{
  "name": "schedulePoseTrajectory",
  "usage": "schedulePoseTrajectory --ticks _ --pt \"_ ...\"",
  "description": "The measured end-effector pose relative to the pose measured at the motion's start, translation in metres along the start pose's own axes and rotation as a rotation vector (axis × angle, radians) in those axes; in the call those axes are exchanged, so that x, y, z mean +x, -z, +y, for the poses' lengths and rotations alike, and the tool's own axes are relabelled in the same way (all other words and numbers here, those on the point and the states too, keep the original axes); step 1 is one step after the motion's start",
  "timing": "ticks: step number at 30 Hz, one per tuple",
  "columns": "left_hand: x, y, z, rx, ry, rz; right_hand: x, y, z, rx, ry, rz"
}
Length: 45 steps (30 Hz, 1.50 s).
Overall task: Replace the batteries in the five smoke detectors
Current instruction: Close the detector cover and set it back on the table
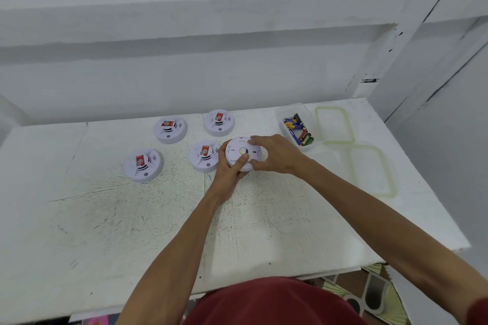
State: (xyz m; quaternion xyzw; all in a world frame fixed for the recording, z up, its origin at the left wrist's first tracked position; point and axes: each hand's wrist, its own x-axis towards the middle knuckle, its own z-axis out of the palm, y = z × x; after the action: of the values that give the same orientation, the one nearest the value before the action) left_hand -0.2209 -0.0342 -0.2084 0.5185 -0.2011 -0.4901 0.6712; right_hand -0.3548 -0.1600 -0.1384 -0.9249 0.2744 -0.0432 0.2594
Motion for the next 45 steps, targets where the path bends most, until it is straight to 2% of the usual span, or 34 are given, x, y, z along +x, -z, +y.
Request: schedulePoseTrajectory --ticks 3,6,12,22,32,37,45 --pt "0.000 0.001 0.002 -0.106 0.039 0.013 -0.003 -0.005 0.005 0.086 -0.041 -0.016" --pt "-0.001 0.000 0.001 -0.059 0.041 0.004 -0.008 -0.009 0.008 0.135 -0.069 -0.051" --pt "-0.003 -0.002 0.005 -0.040 0.019 0.002 -0.004 -0.019 0.009 0.227 -0.080 0.025" --pt "-0.004 -0.003 0.004 -0.028 0.017 0.029 0.001 -0.023 0.015 0.230 -0.076 -0.011" --pt "0.000 -0.003 0.002 0.025 -0.012 0.048 -0.002 -0.024 0.011 0.227 -0.081 0.048" --pt "0.001 -0.004 0.005 -0.014 0.033 0.056 -0.010 -0.024 0.007 0.270 -0.074 0.071" --pt "0.002 0.002 0.000 -0.038 0.056 -0.029 -0.008 -0.028 -0.002 0.271 -0.199 0.120"
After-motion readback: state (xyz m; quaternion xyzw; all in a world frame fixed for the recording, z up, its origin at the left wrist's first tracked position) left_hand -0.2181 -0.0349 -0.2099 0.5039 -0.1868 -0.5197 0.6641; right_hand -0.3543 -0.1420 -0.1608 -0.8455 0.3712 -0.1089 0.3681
